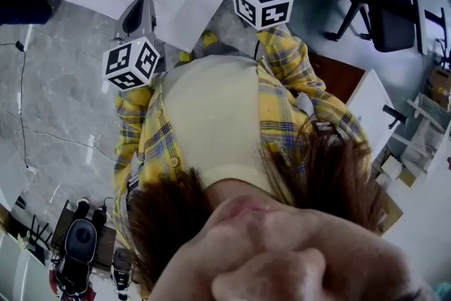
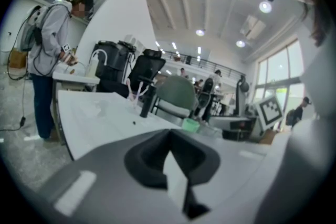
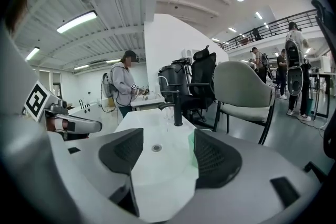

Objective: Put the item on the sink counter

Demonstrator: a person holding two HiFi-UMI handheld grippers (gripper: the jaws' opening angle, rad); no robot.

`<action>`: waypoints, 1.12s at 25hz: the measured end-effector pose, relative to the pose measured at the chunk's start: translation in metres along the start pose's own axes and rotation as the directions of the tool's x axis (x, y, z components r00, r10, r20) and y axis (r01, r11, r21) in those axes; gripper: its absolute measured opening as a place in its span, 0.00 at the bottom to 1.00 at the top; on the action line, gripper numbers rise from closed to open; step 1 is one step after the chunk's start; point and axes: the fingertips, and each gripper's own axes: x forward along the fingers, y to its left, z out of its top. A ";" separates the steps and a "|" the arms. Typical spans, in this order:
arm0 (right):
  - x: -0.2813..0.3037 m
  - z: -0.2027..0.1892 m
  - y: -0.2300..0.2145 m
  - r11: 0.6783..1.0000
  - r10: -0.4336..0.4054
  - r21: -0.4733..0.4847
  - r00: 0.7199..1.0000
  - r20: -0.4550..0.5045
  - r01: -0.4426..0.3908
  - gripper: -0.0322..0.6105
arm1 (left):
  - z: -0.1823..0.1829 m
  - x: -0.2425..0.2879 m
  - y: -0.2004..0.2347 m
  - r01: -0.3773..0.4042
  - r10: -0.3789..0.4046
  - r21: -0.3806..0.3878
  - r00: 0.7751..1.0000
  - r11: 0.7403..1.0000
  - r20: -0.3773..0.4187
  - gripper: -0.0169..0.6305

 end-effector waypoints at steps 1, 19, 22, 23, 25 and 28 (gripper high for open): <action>-0.002 0.000 0.003 1.000 0.005 0.000 1.000 0.003 -0.005 0.52 | -0.001 0.000 -0.001 0.001 -0.001 0.001 1.000 1.000 0.000 0.04; -0.009 -0.011 0.013 0.996 0.006 0.094 1.000 0.004 -0.006 0.09 | 0.000 -0.005 0.001 -0.016 0.016 -0.007 1.000 1.000 0.008 0.04; -0.010 -0.014 0.014 0.995 0.009 0.099 1.000 -0.004 -0.009 0.07 | -0.001 -0.005 0.000 -0.014 0.014 -0.008 1.000 1.000 0.010 0.04; -0.010 -0.015 0.014 0.995 0.013 0.103 1.000 -0.006 -0.012 0.07 | -0.001 -0.004 0.000 -0.014 0.014 -0.008 1.000 1.000 0.010 0.04; -0.009 -0.016 0.015 0.994 0.021 0.108 1.000 -0.013 -0.019 0.07 | 0.000 -0.004 0.000 -0.015 0.015 -0.010 1.000 1.000 0.012 0.04; -0.009 -0.017 0.018 0.994 0.029 0.105 0.999 -0.022 -0.027 0.07 | 0.001 -0.003 0.000 -0.016 0.016 -0.010 1.000 1.000 0.012 0.04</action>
